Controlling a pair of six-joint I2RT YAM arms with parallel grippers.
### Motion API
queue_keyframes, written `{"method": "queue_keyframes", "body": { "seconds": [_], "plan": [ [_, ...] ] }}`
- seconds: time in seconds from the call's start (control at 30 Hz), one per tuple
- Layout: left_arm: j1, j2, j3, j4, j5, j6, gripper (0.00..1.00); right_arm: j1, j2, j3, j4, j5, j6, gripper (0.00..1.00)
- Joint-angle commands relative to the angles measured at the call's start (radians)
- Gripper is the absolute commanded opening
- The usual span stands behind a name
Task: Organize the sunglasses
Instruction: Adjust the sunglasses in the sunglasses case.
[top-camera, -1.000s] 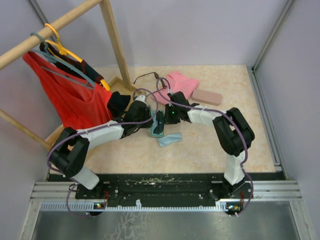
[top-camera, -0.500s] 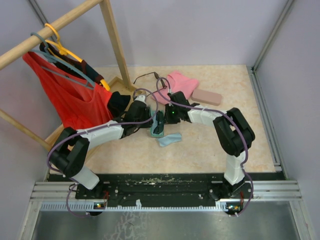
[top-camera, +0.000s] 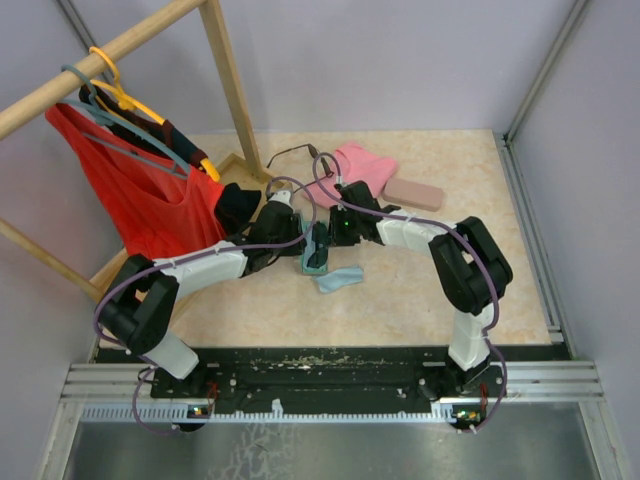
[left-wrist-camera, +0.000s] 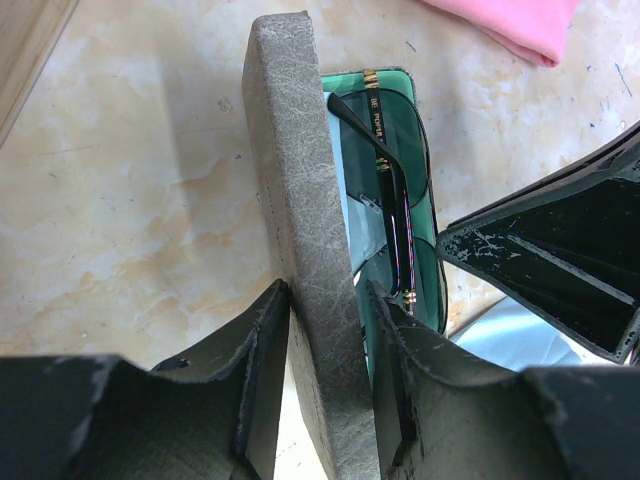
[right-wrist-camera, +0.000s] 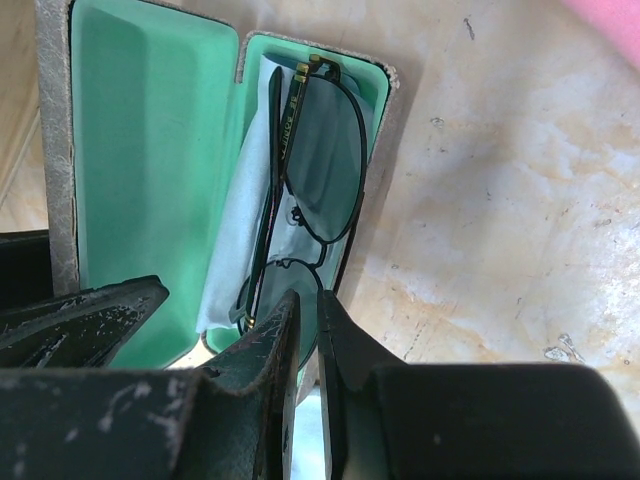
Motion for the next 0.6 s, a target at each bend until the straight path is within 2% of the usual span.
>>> {"method": "queue_keyframes", "body": {
  "seconds": [0.0,0.27,0.57],
  "plan": [
    [0.004,0.007,0.030,0.013,0.014,-0.002,0.42,0.001,-0.042,0.047,0.029,-0.002,-0.014,0.13],
    [0.004,-0.002,0.029,0.011,0.008,-0.001,0.42,0.012,-0.054,0.057,-0.009,0.104,-0.044,0.27],
    [0.004,0.002,0.034,0.010,0.008,0.001,0.42,0.013,-0.010,0.075,0.000,0.048,-0.035,0.28]
  ]
}}
